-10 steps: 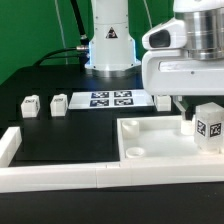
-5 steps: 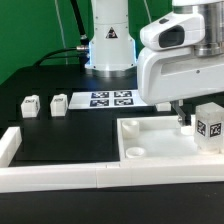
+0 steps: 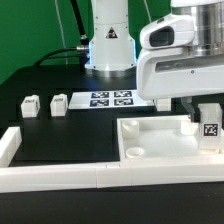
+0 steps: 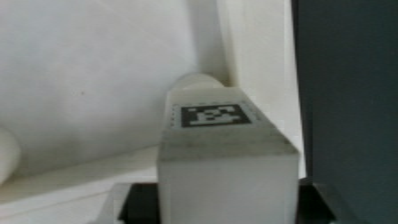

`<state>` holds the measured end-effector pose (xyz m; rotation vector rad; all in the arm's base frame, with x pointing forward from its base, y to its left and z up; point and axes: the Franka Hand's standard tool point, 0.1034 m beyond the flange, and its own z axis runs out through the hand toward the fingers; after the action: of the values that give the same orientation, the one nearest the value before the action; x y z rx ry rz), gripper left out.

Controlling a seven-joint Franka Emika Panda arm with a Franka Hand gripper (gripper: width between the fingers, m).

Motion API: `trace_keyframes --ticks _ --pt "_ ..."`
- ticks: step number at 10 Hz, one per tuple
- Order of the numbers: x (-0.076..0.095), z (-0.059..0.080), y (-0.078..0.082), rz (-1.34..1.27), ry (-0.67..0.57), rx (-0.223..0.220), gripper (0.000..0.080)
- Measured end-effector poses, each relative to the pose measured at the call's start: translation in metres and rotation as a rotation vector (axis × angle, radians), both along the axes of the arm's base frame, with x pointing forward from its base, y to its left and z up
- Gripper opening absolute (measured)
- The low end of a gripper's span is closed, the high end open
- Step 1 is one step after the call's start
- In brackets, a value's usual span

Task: Assemble square table

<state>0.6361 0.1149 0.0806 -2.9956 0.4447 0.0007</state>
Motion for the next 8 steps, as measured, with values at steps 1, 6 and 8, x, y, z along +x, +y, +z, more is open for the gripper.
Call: trace_keyframes --ticks 1,6,8 --pt "-0.0002 -0.0009 -0.0019 -0.162 0.020 0.012 0.0295" --pt "-0.0062 -0.0022 0.0012 -0.974 0.124 0.091 0.0295" --pt "-0.0069 -0.0023 0.0011 -1.063 0.140 0.095 0.0295"
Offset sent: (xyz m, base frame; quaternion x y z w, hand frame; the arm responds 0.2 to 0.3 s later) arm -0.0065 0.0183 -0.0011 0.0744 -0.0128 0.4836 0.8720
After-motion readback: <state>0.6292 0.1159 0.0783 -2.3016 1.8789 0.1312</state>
